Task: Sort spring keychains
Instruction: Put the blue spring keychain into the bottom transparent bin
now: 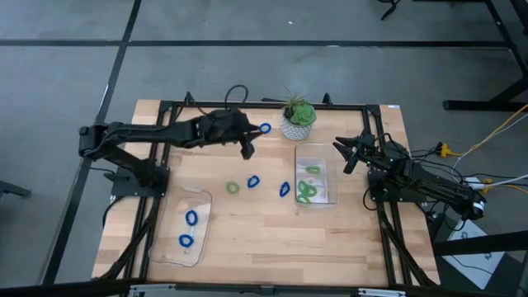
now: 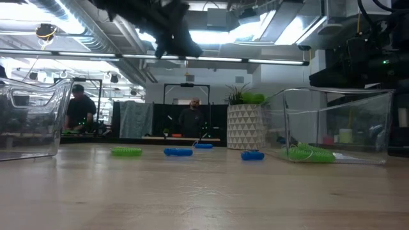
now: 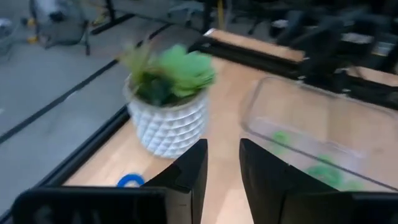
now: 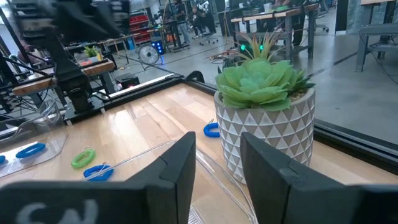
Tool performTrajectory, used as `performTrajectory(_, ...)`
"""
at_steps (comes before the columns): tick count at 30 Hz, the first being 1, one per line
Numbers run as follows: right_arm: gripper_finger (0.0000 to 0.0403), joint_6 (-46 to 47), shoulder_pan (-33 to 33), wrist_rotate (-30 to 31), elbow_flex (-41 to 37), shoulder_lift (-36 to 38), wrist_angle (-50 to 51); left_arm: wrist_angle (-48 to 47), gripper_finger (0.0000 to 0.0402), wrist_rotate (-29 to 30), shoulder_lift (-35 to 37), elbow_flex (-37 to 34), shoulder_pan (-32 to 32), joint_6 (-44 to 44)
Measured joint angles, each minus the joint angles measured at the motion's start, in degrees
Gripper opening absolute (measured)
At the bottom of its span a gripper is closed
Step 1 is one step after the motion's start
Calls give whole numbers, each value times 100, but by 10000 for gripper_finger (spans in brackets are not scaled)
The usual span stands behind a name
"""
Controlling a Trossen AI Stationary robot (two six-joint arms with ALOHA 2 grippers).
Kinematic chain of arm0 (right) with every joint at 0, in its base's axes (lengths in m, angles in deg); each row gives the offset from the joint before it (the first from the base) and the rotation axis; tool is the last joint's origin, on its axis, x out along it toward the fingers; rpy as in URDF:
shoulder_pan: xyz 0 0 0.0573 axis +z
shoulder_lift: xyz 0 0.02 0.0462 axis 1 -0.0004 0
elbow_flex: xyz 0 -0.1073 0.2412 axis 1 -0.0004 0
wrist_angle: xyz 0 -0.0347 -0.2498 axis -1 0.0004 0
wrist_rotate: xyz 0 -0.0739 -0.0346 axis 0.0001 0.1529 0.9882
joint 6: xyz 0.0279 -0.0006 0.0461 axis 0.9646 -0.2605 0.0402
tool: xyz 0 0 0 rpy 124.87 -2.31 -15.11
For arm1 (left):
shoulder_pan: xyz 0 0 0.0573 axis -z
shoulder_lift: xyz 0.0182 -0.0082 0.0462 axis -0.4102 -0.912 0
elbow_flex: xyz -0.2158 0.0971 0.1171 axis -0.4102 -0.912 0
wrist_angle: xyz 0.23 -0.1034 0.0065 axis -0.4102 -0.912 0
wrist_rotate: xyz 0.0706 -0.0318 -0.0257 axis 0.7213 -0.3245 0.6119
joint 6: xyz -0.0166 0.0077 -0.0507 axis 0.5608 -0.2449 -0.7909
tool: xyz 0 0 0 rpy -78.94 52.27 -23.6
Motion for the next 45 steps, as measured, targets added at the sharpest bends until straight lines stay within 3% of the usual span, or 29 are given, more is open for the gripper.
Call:
performTrajectory(15,126,0,-1,-2,0,-2,0,288,88,-212,-710,0,-722,-717)
performTrajectory(23,126,0,-2,-2,0,0,0,-183,88,-285,-1074,399,-722,181)
performTrajectory(33,126,0,-2,0,0,-2,2,-2032,94,45,-1976,1517,-728,1300)
performTrajectory(45,126,0,-1,0,0,-2,1,-2072,171,-147,-2631,1895,-814,1561)
